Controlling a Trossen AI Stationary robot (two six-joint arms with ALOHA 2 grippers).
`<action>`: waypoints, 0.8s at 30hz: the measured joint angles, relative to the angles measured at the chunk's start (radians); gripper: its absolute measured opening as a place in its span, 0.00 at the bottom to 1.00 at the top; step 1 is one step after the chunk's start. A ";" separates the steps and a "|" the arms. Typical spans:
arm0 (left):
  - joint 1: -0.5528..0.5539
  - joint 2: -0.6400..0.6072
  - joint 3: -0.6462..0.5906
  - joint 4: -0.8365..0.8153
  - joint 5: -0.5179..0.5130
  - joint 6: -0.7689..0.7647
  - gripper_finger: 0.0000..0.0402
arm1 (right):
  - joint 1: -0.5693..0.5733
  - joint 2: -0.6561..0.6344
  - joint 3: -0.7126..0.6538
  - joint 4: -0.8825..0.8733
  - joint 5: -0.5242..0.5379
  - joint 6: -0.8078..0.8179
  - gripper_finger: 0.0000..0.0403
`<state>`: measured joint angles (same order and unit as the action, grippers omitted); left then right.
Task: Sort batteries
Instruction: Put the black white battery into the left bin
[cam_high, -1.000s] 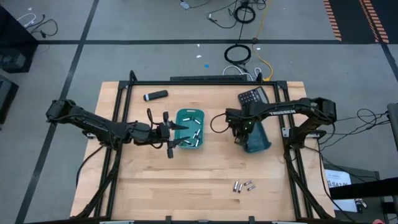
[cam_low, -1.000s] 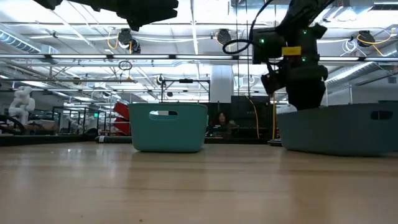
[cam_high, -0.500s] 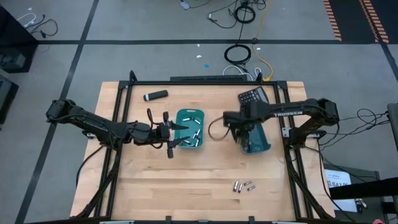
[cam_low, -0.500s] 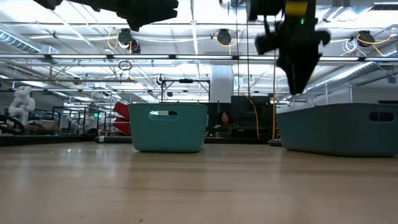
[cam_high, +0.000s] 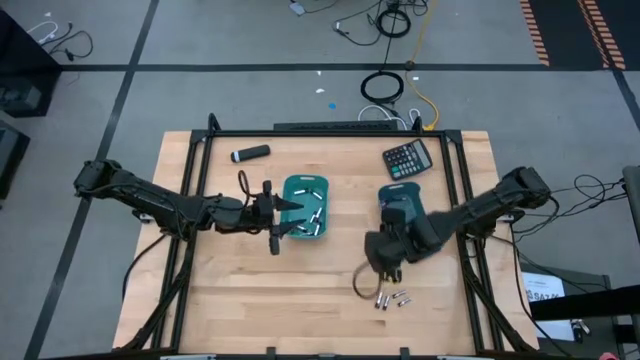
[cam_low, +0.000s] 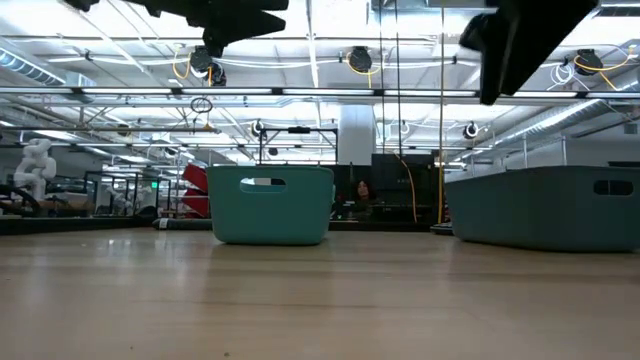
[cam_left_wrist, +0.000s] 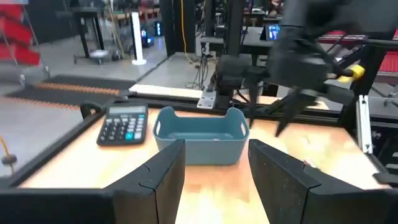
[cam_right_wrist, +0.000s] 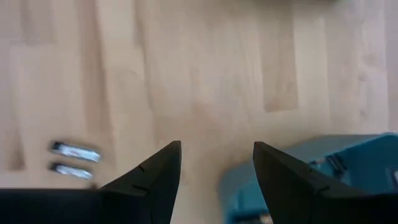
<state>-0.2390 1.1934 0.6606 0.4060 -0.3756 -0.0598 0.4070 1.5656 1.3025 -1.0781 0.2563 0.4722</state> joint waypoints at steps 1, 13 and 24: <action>-0.005 0.002 0.013 -0.022 0.000 -0.016 0.46 | 0.033 0.000 0.000 0.013 0.021 0.033 0.48; -0.072 0.199 0.237 -0.185 -0.072 -0.005 0.46 | 0.294 0.089 0.000 0.085 0.060 0.168 0.48; -0.082 0.263 0.252 -0.107 -0.094 -0.083 0.46 | 0.387 0.255 -0.001 0.158 0.023 -0.052 0.48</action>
<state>-0.3210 1.4563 0.9127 0.2995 -0.4694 -0.1432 0.7944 1.8207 1.3018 -0.9203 0.2795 0.4204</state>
